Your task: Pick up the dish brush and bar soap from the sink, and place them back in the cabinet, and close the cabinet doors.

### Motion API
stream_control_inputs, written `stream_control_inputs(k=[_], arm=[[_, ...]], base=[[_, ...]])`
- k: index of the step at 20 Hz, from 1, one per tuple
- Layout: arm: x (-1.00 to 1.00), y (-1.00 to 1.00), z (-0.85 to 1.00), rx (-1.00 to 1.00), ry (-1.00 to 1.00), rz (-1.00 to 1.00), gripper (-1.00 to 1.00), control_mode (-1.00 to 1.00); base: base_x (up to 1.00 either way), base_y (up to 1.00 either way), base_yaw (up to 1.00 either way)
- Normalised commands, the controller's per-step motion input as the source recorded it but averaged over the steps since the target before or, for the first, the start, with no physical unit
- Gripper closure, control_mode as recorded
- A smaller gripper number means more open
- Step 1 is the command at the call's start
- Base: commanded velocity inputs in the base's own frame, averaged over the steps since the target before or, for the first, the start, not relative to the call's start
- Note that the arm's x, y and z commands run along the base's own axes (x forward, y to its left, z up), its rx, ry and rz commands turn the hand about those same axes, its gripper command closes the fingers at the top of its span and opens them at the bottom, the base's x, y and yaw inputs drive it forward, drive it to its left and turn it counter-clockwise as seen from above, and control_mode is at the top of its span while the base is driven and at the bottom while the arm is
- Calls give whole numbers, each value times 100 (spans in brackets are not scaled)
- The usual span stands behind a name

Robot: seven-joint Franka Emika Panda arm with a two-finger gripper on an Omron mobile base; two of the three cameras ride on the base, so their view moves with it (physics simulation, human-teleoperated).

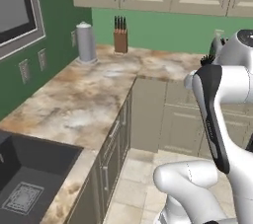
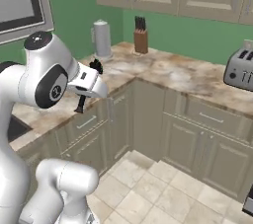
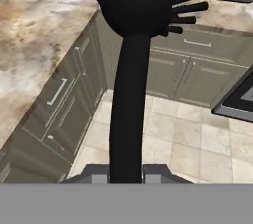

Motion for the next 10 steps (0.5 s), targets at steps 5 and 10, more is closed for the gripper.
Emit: stream_control_inputs(k=[5, 10], arm=[[0, 0, 0, 0, 0, 0, 100, 100], [0, 0, 0, 0, 0, 0, 100, 100]], base=[[0, 0, -43], [0, -2, -42]])
